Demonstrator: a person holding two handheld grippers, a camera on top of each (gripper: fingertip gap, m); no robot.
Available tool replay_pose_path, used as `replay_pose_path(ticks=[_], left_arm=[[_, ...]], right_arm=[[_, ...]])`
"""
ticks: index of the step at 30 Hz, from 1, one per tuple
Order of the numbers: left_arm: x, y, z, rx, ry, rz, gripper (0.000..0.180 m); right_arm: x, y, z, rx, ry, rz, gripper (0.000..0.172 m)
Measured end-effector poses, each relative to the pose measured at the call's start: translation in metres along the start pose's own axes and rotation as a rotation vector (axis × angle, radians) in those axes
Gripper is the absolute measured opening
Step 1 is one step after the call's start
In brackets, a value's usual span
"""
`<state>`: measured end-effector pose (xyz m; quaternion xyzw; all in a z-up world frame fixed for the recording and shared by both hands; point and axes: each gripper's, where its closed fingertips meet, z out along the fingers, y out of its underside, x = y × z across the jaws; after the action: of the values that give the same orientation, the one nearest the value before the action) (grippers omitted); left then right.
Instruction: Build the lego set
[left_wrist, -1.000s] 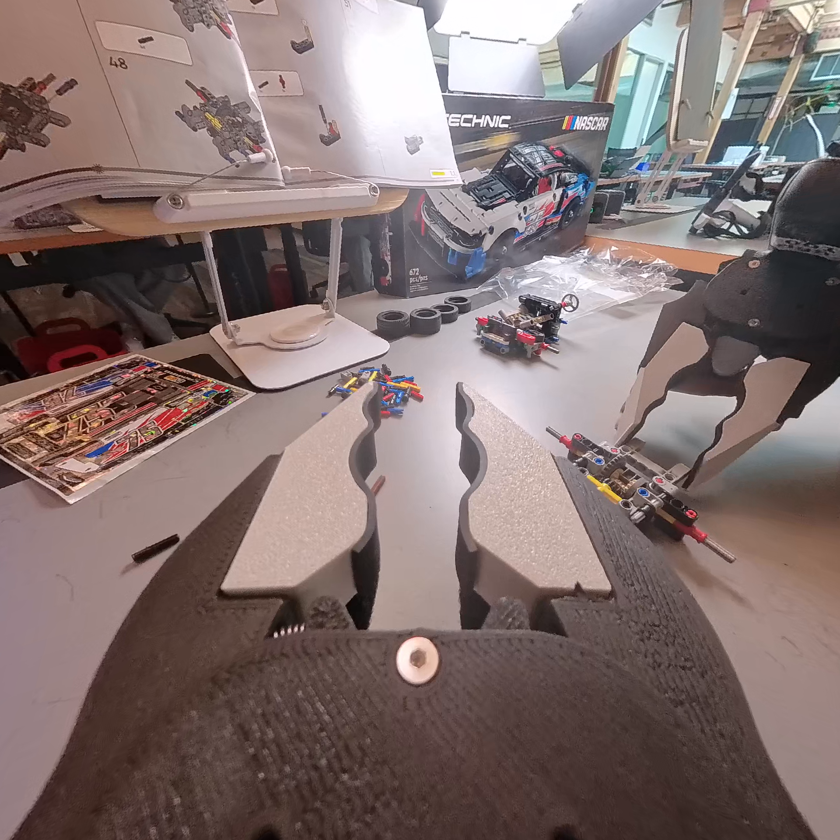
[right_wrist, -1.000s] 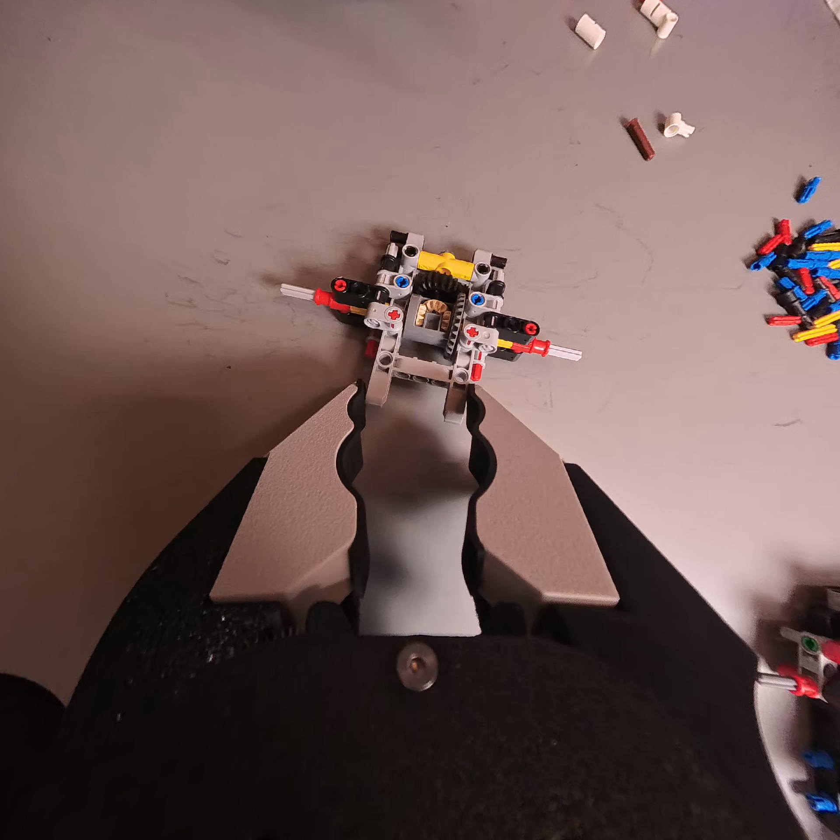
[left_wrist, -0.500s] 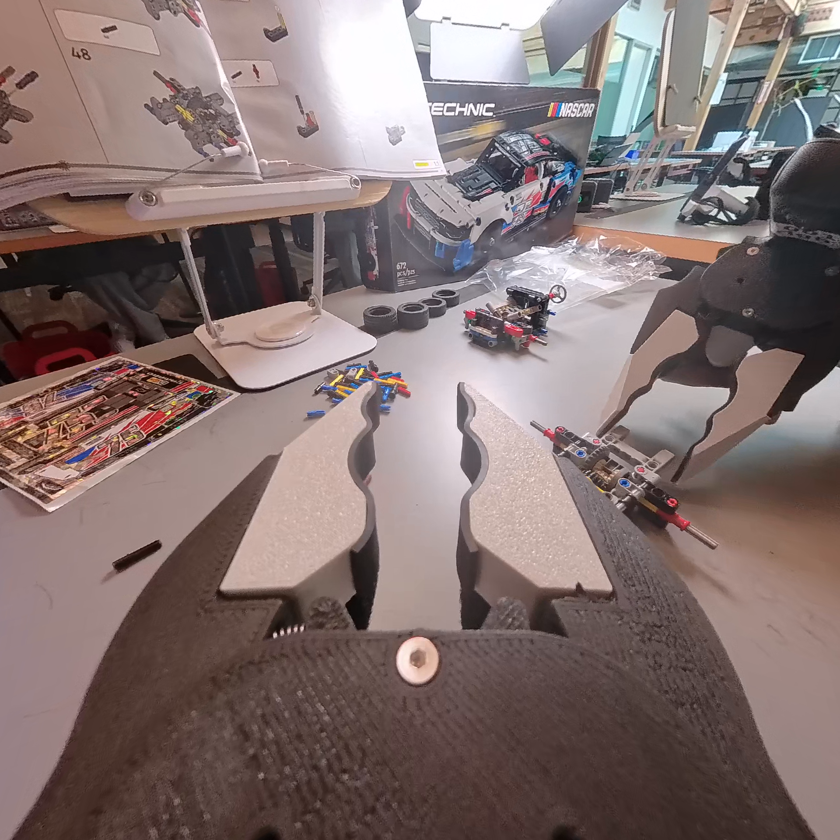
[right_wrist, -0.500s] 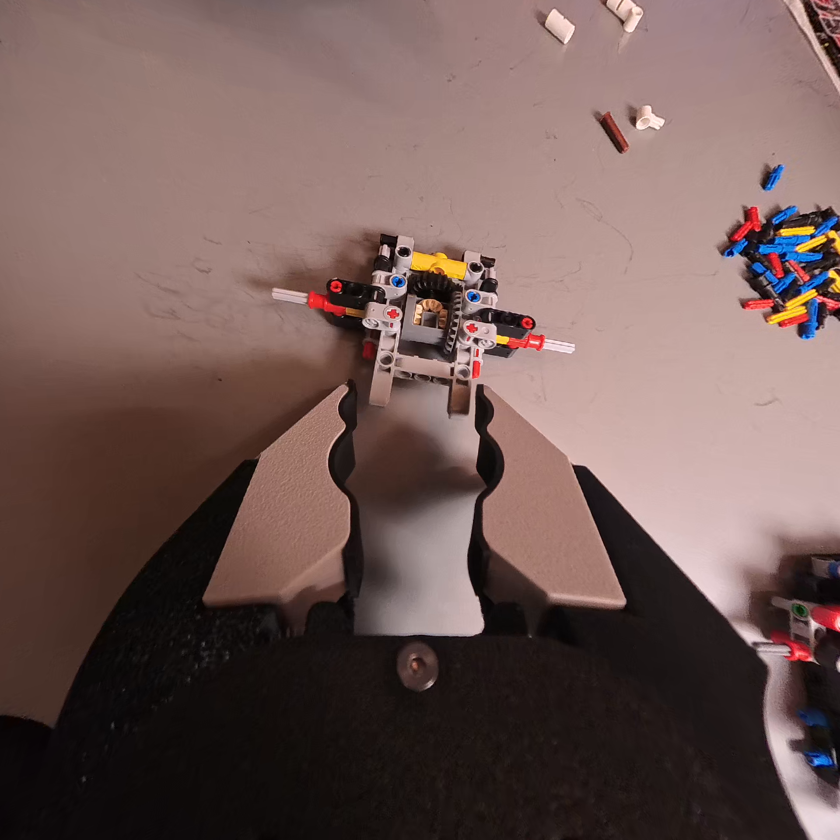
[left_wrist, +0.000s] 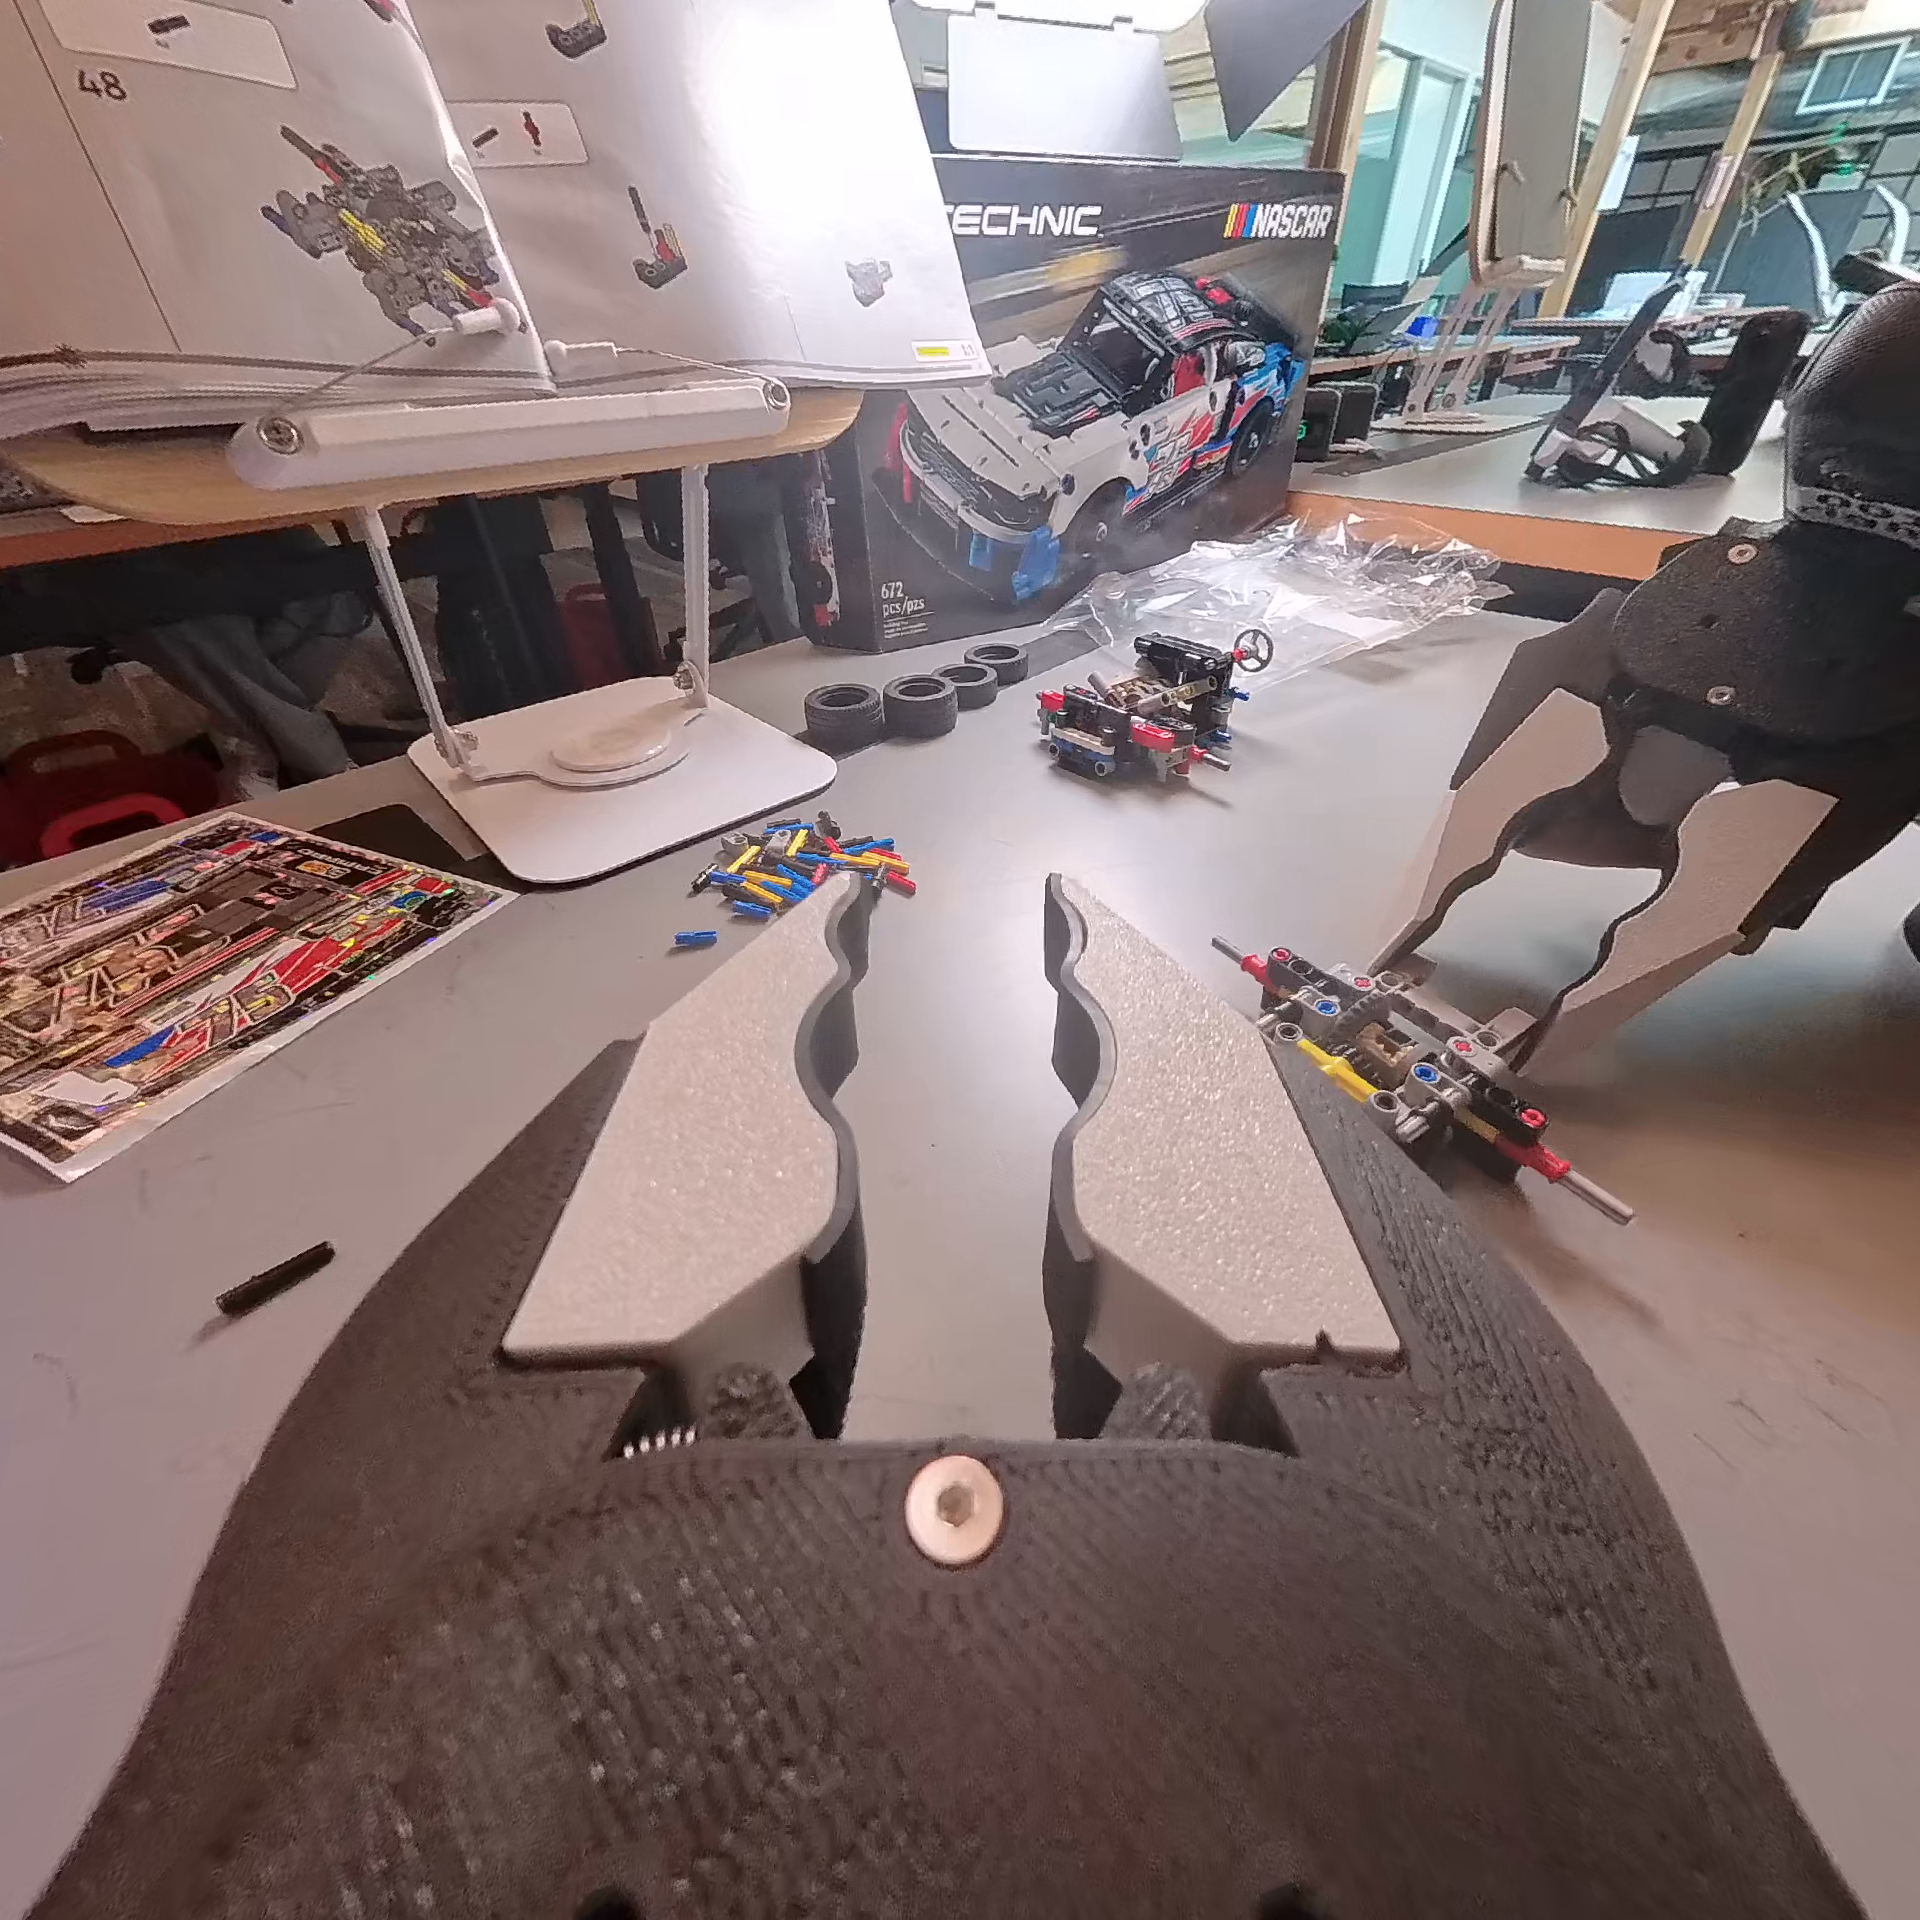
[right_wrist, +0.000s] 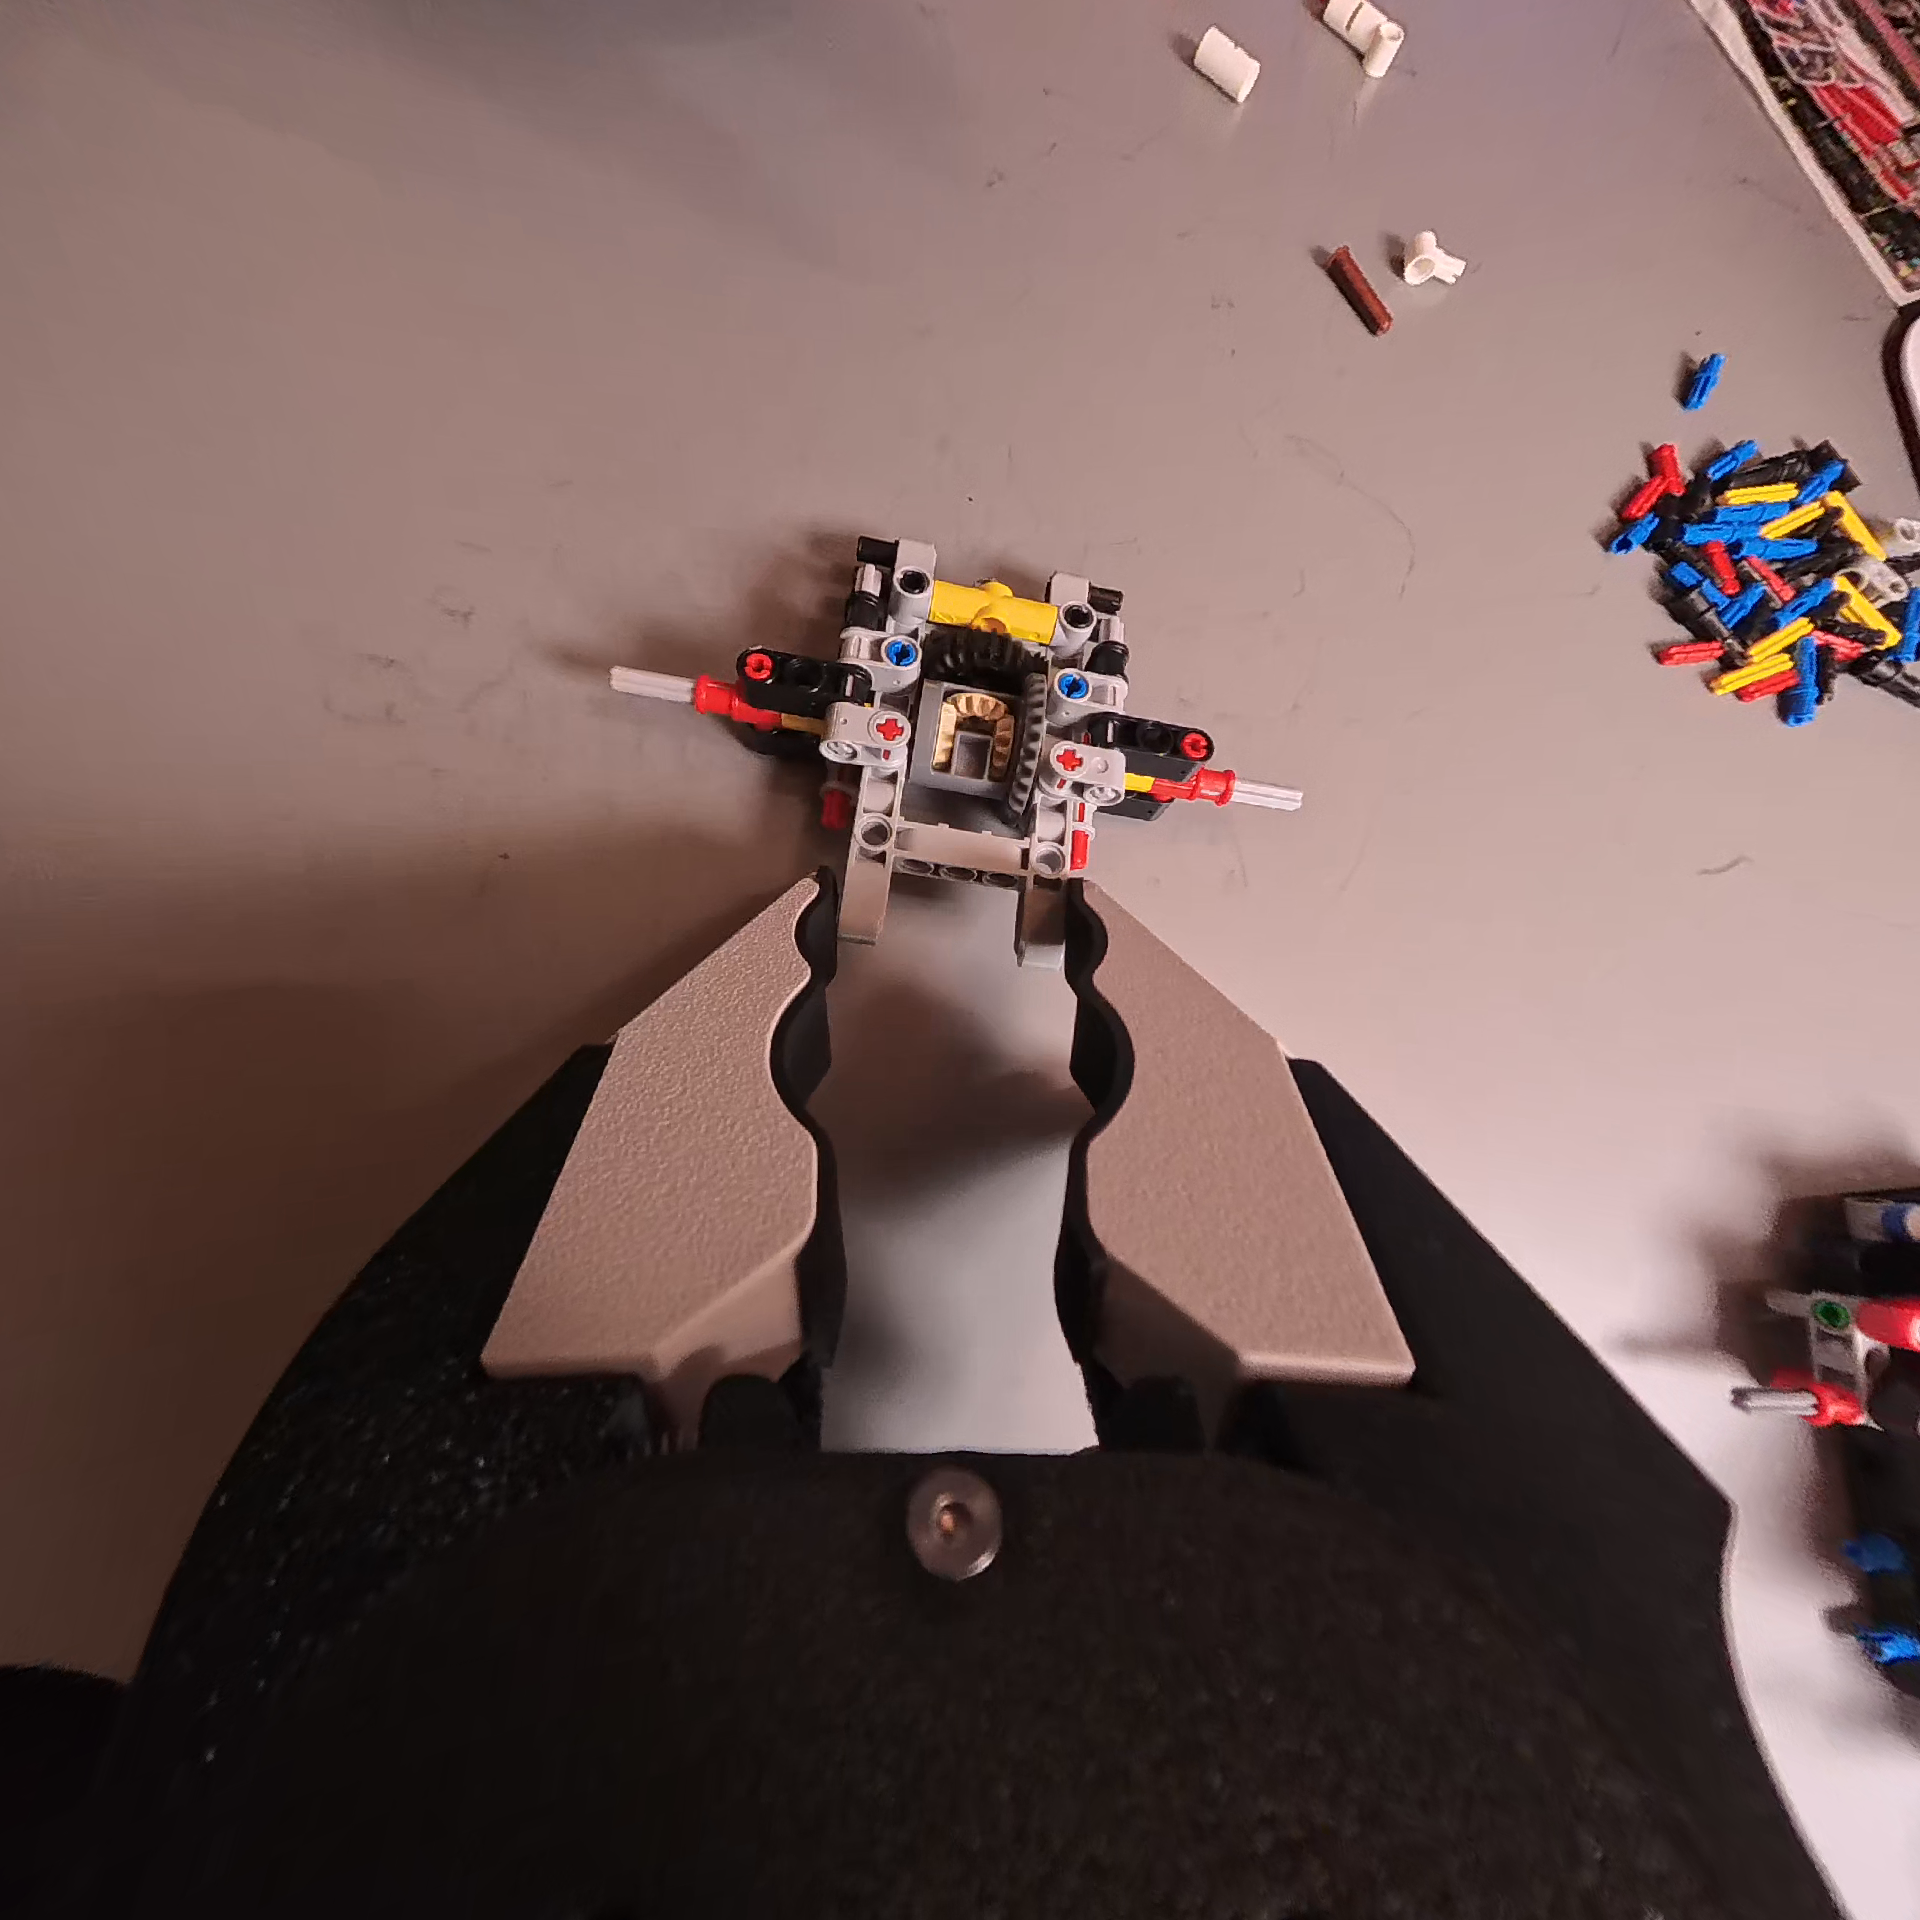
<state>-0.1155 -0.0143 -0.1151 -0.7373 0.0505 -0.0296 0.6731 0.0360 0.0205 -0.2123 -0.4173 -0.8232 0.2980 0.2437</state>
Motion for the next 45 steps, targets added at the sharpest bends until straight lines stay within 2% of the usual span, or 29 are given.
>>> replay_pose_path(ticks=[34,40,45], left_arm=[[-0.002,0.001,0.000,0.001,0.002,-0.019,0.032],[-0.004,0.000,-0.001,0.006,-0.009,-0.023,0.032],[-0.010,-0.004,-0.004,0.026,-0.037,-0.032,0.031]], right_arm=[[0.000,0.014,-0.006,-0.043,0.042,0.005,0.044],[0.001,-0.006,-0.021,0.093,0.040,0.069,0.050],[0.017,-0.036,-0.041,0.326,0.120,0.130,0.051]])
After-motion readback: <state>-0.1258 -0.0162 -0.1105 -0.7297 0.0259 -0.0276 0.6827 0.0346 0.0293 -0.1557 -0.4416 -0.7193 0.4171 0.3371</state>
